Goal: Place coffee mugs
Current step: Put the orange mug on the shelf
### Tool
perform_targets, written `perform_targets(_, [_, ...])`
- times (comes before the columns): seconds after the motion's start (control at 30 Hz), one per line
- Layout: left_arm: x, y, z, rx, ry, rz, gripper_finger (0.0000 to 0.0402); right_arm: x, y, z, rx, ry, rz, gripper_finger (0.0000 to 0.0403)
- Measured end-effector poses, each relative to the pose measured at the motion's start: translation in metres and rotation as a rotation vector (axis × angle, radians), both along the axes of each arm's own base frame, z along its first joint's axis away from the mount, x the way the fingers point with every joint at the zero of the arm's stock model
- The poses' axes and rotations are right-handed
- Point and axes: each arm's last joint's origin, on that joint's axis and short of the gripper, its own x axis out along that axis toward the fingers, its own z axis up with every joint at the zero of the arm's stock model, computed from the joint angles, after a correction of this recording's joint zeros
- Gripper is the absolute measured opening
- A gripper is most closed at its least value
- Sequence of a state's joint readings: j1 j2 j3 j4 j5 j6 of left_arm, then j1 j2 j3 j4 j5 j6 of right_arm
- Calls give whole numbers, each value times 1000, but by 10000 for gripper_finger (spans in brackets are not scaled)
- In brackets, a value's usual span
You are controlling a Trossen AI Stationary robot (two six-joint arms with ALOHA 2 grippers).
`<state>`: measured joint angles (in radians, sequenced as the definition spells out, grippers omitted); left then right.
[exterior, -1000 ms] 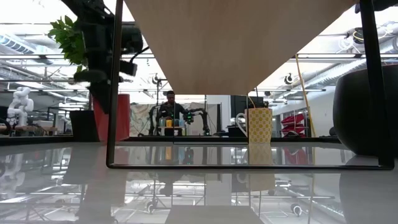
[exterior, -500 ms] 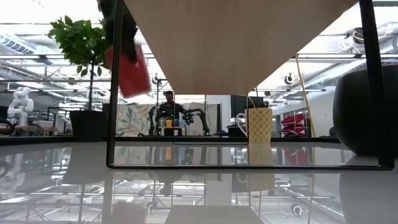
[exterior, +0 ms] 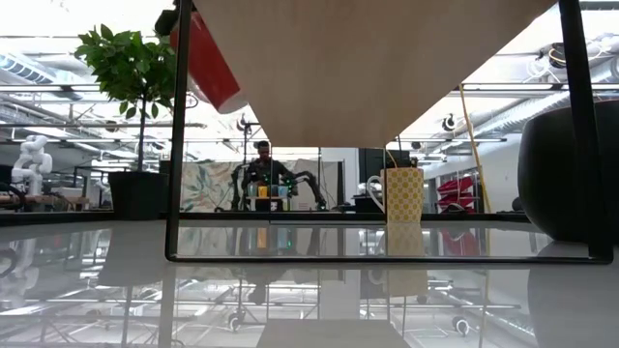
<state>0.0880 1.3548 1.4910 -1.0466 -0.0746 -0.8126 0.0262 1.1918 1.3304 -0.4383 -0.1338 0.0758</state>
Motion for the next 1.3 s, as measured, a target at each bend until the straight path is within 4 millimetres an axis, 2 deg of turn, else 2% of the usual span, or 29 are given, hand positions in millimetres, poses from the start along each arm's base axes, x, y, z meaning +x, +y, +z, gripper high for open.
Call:
perform_targets(0.23, [0,-15,15,-166,-78,124,26,25,9,-9,-79,-43,57,294])
perform_targets(0.43, [-1,-24,35,-183,-185,194,26,33,8,-15,-191,-35,-14,390])
perform_targets(0.77, [21,-29,71,-160,-603,155,26,34,4,-11,-364,-63,-197,394])
perform_targets(0.97, [23,-26,74,-143,-637,153,26,35,0,-6,-478,-88,-305,399])
perform_targets(1.3, [27,-21,74,-134,-648,90,26,36,0,3,-491,-175,-322,400])
